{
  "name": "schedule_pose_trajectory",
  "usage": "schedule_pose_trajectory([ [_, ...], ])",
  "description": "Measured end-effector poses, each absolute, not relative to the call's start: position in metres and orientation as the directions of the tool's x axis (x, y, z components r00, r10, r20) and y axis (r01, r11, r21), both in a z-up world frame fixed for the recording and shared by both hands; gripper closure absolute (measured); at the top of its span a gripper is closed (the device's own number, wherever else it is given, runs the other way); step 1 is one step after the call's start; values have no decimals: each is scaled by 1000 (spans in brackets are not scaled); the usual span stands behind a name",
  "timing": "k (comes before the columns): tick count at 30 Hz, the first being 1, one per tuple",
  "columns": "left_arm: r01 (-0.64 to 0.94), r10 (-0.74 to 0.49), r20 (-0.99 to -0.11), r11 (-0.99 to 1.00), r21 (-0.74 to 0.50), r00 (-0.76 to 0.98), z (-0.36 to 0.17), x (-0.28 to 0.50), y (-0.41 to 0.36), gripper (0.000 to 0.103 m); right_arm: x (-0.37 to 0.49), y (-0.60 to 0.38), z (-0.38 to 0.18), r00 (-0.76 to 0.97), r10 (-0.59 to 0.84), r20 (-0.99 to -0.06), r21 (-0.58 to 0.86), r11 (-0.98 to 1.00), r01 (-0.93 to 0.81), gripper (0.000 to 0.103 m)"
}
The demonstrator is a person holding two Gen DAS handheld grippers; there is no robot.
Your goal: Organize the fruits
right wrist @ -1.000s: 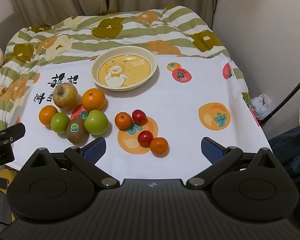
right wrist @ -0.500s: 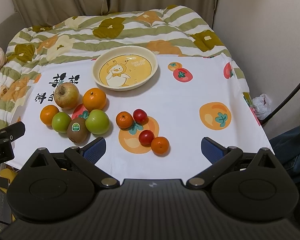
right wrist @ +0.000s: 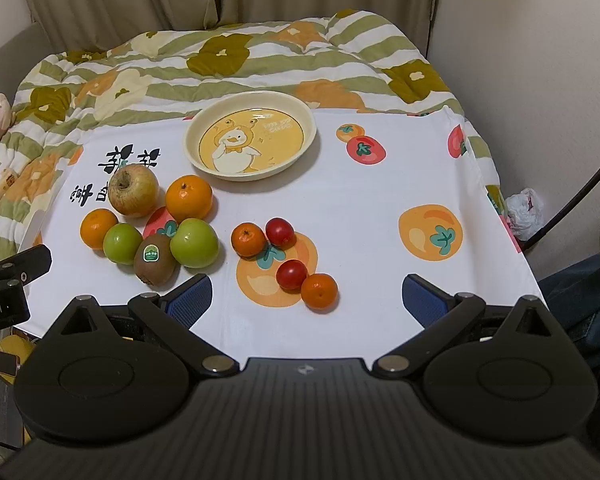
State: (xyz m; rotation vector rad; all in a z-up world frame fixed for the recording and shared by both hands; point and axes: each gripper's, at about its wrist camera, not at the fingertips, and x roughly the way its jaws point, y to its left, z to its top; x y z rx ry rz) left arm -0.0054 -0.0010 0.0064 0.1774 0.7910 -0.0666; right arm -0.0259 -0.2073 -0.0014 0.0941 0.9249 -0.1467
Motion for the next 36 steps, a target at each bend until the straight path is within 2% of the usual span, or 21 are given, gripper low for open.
schedule_pose_trajectory([
  [15, 110, 27, -709, 983, 147, 705, 10, -5, 4, 0, -23, -209, 0, 594, -76, -801, 24, 987, 159, 0],
  [24, 85, 57, -692, 982, 169, 719, 17, 21, 21, 0, 8, -205, 10, 598, -79, -798, 17, 988, 153, 0],
  [36, 251, -31, -677, 940, 229, 735, -17, 78, 37, 0, 68, -176, -14, 635, -43, -771, 44, 992, 121, 0],
])
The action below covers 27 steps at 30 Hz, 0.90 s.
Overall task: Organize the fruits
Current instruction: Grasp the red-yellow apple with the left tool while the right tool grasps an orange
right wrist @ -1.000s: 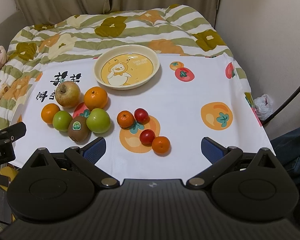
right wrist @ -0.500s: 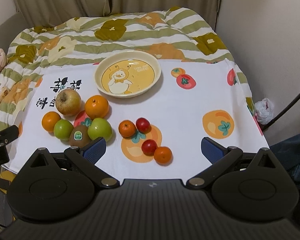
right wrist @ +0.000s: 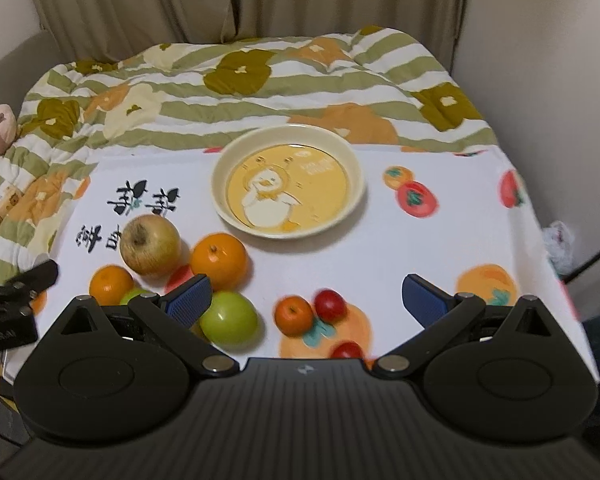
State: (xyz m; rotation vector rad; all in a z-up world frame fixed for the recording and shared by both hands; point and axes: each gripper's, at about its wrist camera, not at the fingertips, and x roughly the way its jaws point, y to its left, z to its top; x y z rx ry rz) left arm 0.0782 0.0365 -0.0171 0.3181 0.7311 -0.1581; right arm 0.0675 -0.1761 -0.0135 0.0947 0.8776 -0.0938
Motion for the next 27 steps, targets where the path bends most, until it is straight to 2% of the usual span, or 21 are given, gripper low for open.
schedule_pose_trajectory([
  [13, 498, -204, -697, 831, 249, 688, -80, 136, 20, 0, 124, -157, -70, 657, 29, -753, 103, 992, 75, 0],
  [27, 587, -227, -759, 773, 241, 610, -124, 165, 6, 6, 158, -139, -111, 609, 123, -784, 189, 981, 46, 0],
])
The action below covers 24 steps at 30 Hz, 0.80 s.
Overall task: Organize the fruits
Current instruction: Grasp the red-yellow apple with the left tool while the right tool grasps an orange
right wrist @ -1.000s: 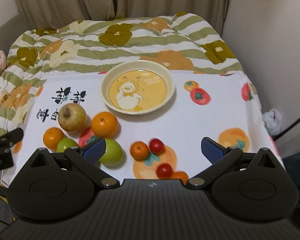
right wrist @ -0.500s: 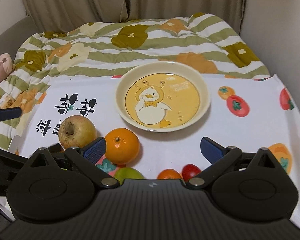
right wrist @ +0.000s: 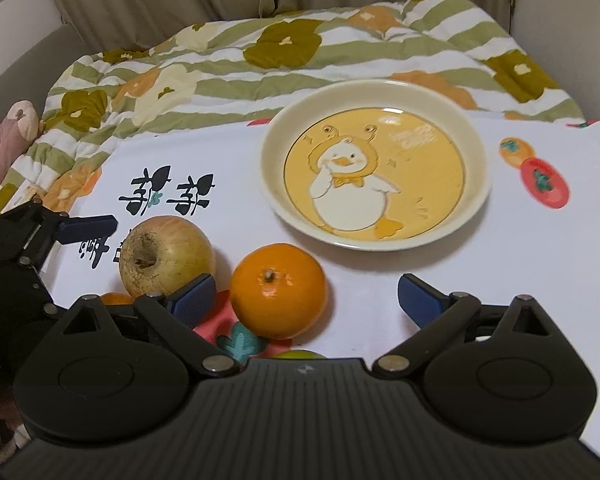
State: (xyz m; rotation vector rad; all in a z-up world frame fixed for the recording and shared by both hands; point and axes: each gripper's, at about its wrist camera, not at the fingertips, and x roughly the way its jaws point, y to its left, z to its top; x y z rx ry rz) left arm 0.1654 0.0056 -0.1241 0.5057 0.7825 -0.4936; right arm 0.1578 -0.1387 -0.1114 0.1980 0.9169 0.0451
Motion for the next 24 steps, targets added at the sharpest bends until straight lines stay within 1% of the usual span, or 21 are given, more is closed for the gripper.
schedule_pose_trajectory([
  [5, 602, -230, -780, 767, 222, 581, -133, 173, 5, 20, 168, -135, -121, 587, 139, -797, 211, 976, 55, 0],
  [7, 610, -239, -785, 764, 211, 571, -136, 174, 5, 23, 172, -133, -125, 573, 134, -809, 203, 977, 58, 0],
  [9, 612, -244, -782, 762, 211, 573, -137, 174, 6, 23, 174, -132, -129, 563, 144, -814, 212, 975, 58, 1],
  [14, 613, -252, -780, 763, 204, 573, -137, 173, 8, 23, 180, -127, -138, 543, 158, -825, 220, 974, 51, 7],
  [19, 610, -248, -778, 765, 209, 577, -137, 172, 9, 23, 184, -125, -142, 532, 164, -830, 227, 972, 56, 17],
  [21, 607, -249, -779, 768, 203, 576, -137, 172, 10, 23, 185, -124, -142, 532, 160, -831, 221, 974, 52, 23],
  [24, 600, -249, -776, 775, 198, 579, -136, 172, 12, 24, 184, -123, -141, 534, 163, -830, 218, 975, 40, 25],
])
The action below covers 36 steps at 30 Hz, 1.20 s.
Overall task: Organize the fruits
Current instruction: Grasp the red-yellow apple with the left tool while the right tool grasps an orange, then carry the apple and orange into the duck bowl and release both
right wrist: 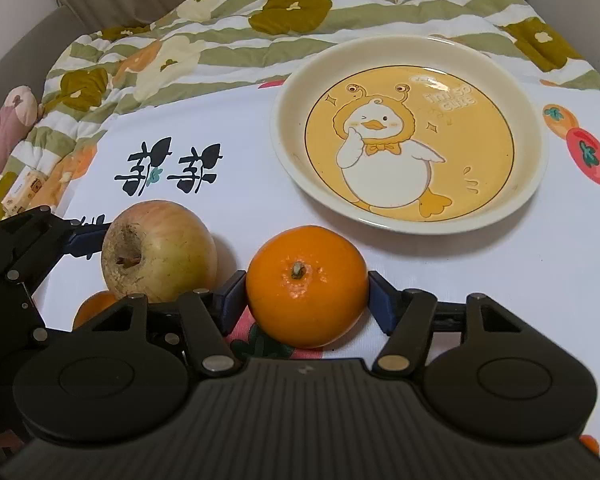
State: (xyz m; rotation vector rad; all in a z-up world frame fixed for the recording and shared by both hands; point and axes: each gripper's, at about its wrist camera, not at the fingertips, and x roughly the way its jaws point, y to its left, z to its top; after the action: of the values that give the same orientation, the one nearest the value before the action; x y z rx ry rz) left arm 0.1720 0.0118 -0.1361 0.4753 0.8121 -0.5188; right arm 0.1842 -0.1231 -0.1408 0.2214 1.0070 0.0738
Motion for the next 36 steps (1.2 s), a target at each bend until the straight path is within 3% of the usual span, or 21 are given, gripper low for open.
schedule_pose_trajectory([
  [8, 570, -251, -756, 799, 191, 605, -118, 165, 18, 24, 175, -123, -120, 558, 169, -812, 219, 975, 23, 26],
  [25, 462, -247, -663, 871, 168, 707, -21, 157, 0, 24, 158, -175, -15, 676, 122, -726, 155, 988, -12, 26],
  [36, 398, -211, -680, 908, 129, 702, -18, 214, -57, 24, 216, -240, -17, 677, 137, -723, 73, 990, -123, 26],
])
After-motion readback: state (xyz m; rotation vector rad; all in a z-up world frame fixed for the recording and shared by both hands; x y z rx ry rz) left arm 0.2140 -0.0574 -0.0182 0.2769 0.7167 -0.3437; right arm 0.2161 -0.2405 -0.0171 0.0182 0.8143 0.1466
